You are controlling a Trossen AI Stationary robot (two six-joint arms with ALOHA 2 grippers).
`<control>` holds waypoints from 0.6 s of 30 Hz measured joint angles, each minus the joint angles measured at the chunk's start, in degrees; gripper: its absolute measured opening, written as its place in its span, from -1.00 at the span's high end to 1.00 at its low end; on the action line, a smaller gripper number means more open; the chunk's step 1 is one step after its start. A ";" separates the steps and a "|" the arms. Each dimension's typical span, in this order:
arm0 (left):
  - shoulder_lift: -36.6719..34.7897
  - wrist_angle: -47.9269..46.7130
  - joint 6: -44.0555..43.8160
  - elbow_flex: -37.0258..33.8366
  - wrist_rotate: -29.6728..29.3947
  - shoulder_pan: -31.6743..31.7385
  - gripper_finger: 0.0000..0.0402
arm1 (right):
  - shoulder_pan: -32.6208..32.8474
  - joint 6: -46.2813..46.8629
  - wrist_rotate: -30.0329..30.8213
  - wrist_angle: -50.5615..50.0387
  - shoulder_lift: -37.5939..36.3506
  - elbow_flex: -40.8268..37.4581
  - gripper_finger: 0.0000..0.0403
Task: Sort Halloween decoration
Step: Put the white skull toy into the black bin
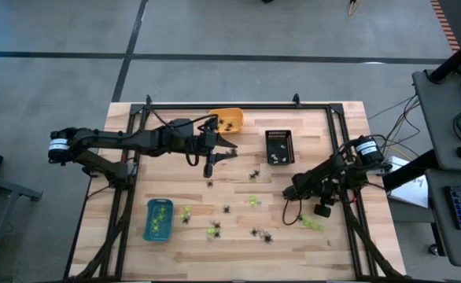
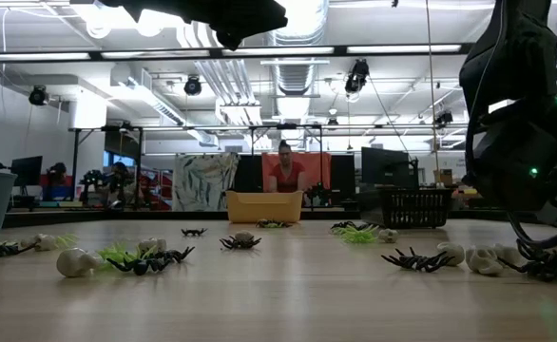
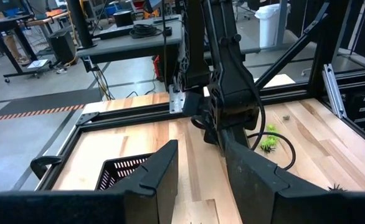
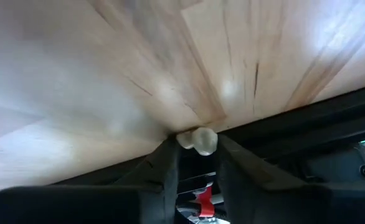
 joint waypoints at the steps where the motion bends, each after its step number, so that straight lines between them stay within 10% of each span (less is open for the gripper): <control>1: 0.00 0.00 0.00 0.00 0.00 0.00 0.42 | -0.06 -0.05 0.02 -0.07 0.00 0.03 0.63; 18: -0.89 -0.57 -3.54 0.61 0.06 0.00 0.42 | -0.11 1.43 0.68 -4.11 -5.48 3.17 0.96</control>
